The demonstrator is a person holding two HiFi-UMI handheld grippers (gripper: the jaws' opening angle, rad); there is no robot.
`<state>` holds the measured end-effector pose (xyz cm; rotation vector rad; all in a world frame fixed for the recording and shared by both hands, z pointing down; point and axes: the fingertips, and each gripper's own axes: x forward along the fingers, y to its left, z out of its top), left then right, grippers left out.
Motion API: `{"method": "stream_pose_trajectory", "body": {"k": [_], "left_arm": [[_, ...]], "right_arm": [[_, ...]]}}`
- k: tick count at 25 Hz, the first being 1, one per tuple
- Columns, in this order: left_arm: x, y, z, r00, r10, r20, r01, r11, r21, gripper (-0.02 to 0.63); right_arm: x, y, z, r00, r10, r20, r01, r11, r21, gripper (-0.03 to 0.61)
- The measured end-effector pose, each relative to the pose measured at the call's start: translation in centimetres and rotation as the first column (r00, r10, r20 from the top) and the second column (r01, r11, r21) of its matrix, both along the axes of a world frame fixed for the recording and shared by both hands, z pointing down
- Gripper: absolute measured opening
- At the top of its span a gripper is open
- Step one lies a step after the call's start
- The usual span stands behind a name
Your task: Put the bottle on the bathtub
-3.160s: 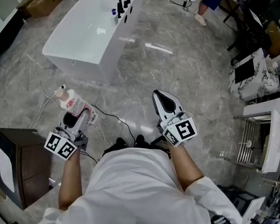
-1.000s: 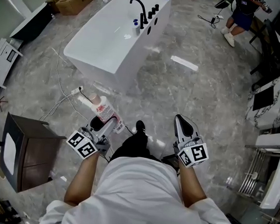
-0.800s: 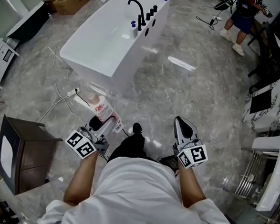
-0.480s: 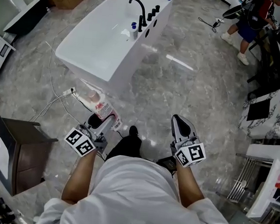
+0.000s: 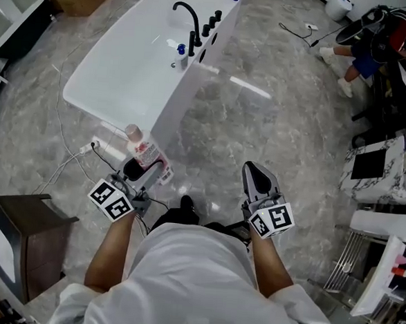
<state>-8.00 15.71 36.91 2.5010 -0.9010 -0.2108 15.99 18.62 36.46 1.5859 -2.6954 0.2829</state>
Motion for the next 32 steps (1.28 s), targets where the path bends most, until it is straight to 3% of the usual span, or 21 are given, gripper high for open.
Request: {"method": "stream_pose_trajectory", "body": {"k": [9, 19, 23, 28, 32], "left_arm": [[0.5, -8.5, 1.4, 1.0, -0.004, -0.009, 0.004, 1.0, -0.026, 0.23], [2.6, -20.9, 3.1, 0.991, -0.127, 0.031, 0.128, 0.991, -0.049, 0.23], [2.9, -27.0, 2.6, 0.967, -0.252, 0.025, 0.253, 0.964, -0.08, 0.23], [3.3, -32.5, 1.3, 0.917, -0.397, 0.02, 0.398, 0.915, -0.066, 0.23], [2.9, -35.0, 1.0, 0.867, -0.494, 0.065, 0.497, 0.866, -0.055, 0.23]], "right_arm": [[-0.4, -8.7, 0.3, 0.999, -0.044, -0.004, 0.044, 0.999, -0.006, 0.018], [1.8, -24.5, 3.3, 0.982, -0.186, 0.043, 0.189, 0.98, -0.066, 0.018], [3.0, -32.8, 2.6, 0.963, -0.267, 0.041, 0.27, 0.96, -0.078, 0.018], [5.7, -41.2, 1.8, 0.945, -0.325, 0.037, 0.327, 0.942, -0.073, 0.018], [5.6, -46.2, 3.1, 0.912, -0.407, 0.056, 0.411, 0.908, -0.086, 0.018]]}}
